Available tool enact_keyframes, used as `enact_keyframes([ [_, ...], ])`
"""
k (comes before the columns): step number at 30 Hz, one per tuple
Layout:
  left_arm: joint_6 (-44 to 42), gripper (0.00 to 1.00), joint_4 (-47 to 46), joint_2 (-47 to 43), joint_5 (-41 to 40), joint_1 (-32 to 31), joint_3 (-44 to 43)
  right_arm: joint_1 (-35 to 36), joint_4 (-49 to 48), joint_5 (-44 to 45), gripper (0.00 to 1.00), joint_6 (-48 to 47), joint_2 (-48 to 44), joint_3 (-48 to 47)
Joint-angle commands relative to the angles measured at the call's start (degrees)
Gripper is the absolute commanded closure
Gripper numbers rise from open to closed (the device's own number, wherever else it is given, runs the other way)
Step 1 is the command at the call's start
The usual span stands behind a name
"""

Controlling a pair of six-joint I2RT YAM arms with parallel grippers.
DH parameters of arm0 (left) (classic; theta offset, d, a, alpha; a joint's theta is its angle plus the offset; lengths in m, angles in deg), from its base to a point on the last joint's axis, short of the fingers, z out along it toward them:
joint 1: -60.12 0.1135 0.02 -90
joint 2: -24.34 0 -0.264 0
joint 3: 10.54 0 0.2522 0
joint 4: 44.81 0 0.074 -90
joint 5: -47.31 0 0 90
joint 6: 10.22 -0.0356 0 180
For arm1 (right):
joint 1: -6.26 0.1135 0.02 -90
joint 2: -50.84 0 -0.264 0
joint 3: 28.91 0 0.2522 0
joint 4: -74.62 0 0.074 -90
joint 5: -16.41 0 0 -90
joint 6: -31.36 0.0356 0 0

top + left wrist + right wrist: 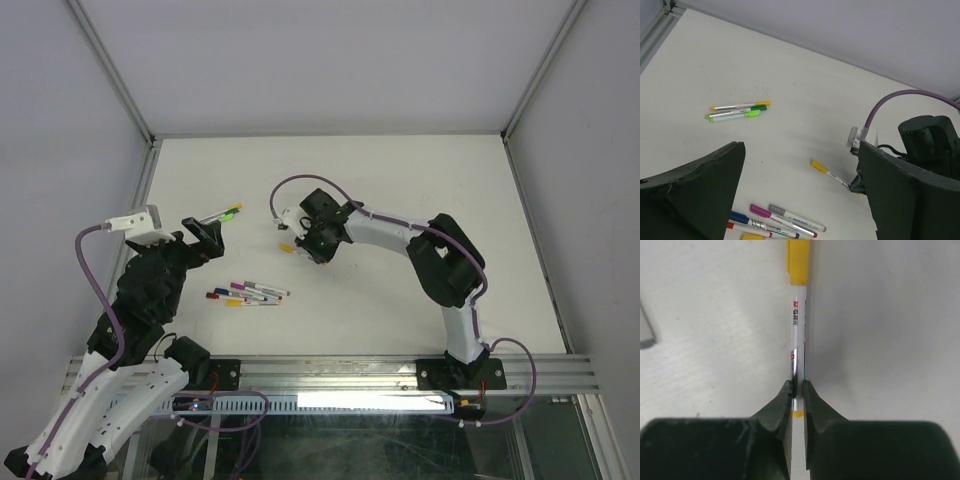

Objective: Open the pen caps
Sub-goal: Move the pen to the center of the board.

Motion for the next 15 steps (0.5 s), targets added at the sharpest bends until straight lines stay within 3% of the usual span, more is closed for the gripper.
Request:
enact_keyframes([
  [1,-0.36,0.01,-3.47,0.42,2.85,0.28,0.35,-2.73,2.74,3.03,0.89,-3.85,-3.59,2.24],
  [15,7.10,0.01,-13.98,2.12,14.55,0.26,10.44,-4.11,5.21,1.39,0.76,-5.05,2.82,-4.39],
])
